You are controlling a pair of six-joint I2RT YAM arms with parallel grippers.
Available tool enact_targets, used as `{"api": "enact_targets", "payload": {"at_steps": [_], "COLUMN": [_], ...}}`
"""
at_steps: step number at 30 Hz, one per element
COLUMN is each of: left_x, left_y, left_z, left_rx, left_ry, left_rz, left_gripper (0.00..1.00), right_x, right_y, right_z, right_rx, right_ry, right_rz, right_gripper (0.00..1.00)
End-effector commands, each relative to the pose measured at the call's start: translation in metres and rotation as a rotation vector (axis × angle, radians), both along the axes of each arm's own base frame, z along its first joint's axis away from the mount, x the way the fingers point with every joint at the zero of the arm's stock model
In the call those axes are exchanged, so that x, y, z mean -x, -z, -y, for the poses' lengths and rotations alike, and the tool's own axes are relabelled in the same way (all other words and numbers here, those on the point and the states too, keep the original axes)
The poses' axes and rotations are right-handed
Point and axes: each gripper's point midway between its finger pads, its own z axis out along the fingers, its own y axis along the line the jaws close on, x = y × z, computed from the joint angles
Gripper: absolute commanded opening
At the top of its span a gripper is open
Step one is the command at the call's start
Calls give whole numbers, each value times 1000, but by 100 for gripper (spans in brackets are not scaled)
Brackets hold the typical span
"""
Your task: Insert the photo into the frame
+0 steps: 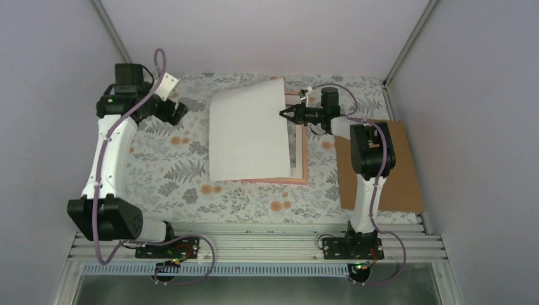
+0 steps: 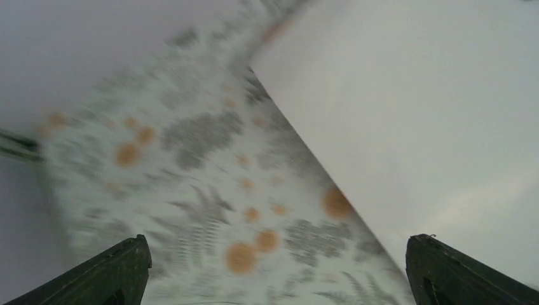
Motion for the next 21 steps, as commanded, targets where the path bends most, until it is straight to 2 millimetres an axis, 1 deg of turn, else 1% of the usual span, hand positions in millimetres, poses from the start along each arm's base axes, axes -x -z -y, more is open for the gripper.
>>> {"api": "enact_targets", "payload": {"at_steps": [1, 5, 8, 11, 13, 15, 17, 19, 21], "left_x": [9, -5, -15, -23, -27, -30, -32, -36, -40], "left_y": [62, 97, 122, 137, 149, 161, 172, 178, 181], "left_z": [23, 31, 34, 33, 31, 32, 32, 34, 34], "left_rx": [210, 317, 351, 351, 348, 351, 365, 380, 393], "left_ry": [7, 2, 6, 0, -5, -6, -11, -18, -20], "left_rz": [-213, -310, -372, -396, -413, -435, -462, -478, -479], "left_gripper": [100, 100, 99, 99, 99, 98, 97, 97, 96], "right_x": [-8, -15, -17, -15, -18, -23, -29, -37, -45], "right_y": [-3, 10, 23, 31, 34, 33, 26, 20, 19], "right_z": [9, 17, 25, 31, 34, 34, 32, 27, 26], "right_rx": [56, 157, 225, 284, 320, 338, 348, 364, 404], "right_ry": [15, 55, 77, 79, 85, 89, 83, 84, 100], "right_rz": [72, 67, 43, 65, 75, 97, 140, 169, 191], "right_gripper": [4, 4, 4, 4, 4, 4, 4, 4, 4]}}
